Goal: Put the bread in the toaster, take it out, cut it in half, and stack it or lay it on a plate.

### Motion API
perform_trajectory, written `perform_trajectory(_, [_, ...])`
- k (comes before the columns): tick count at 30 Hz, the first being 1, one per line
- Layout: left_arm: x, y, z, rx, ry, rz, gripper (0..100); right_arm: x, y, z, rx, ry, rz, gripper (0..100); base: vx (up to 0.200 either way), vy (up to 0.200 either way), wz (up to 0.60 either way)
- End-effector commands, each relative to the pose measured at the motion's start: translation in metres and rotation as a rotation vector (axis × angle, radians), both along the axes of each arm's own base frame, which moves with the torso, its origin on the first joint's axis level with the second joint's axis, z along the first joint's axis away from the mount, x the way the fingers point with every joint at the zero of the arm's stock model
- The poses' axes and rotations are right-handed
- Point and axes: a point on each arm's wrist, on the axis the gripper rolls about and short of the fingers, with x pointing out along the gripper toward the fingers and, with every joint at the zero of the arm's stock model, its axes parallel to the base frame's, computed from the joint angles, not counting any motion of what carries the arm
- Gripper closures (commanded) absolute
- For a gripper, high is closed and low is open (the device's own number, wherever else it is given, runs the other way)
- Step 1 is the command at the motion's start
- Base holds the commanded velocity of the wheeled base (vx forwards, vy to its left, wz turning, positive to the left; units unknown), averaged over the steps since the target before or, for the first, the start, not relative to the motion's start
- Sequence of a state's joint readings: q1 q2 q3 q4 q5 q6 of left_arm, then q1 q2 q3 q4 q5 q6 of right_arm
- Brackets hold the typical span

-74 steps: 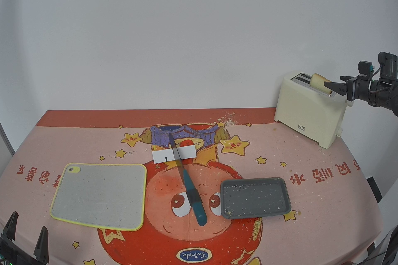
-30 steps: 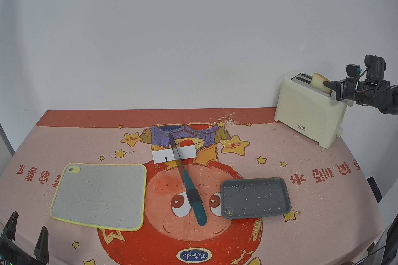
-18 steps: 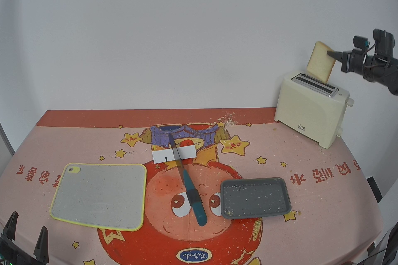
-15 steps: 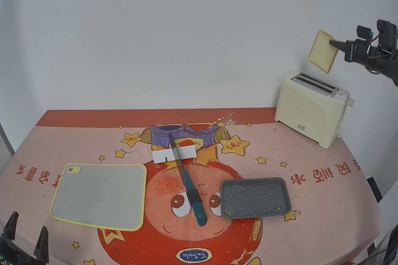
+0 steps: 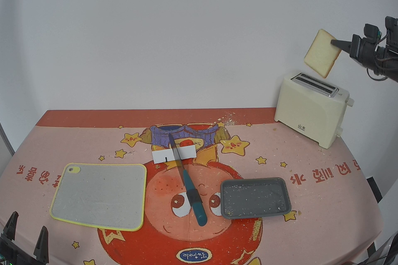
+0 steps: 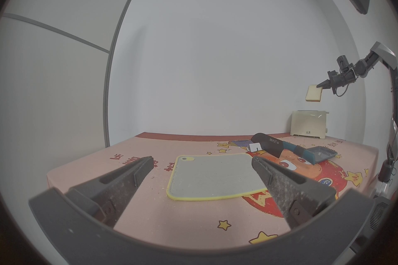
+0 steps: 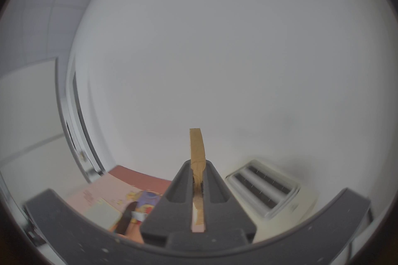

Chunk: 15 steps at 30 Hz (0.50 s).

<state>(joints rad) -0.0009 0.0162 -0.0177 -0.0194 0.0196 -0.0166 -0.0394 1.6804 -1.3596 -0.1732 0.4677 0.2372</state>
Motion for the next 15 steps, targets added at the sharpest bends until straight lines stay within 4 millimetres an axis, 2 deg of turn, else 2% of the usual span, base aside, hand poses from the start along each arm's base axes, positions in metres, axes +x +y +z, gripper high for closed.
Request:
perform_trajectory(1, [0.000, 0.000, -0.005, 0.000, 0.001, 0.000, 0, -0.057, 0.047, -0.012, 0.194, 0.148, 0.034, 100, 0.000, 0.000, 0.00])
perform_trajectory(5, [0.000, 0.000, -0.005, 0.000, 0.002, 0.000, 0, -0.082, 0.074, -0.033, 0.361, 0.321, 0.038, 100, 0.000, 0.000, 0.00])
perform_trajectory(6, [0.000, 0.000, -0.005, 0.000, 0.002, 0.001, 0, -0.096, 0.086, -0.042, 0.401, 0.375, 0.047, 100, 0.000, 0.000, 0.00])
perform_trajectory(8, [0.000, 0.000, -0.005, 0.000, 0.001, 0.000, 0, -0.113, 0.096, -0.045, 0.453, 0.407, 0.086, 100, 0.000, 0.000, 0.00])
perform_trajectory(12, [0.000, 0.000, -0.005, 0.000, 0.001, 0.001, 0, -0.130, 0.121, -0.054, 0.551, 0.531, 0.175, 100, 0.000, 0.000, 0.00])
perform_trajectory(14, [0.000, 0.000, -0.005, 0.006, 0.003, -0.002, 0, -0.133, 0.131, -0.056, 0.585, 0.571, 0.213, 100, 0.000, 0.000, 0.00])
perform_trajectory(15, [0.000, 0.000, -0.005, 0.007, 0.001, 0.001, 0, -0.129, 0.137, -0.064, 0.579, 0.601, 0.215, 100, 0.000, 0.000, 0.00])
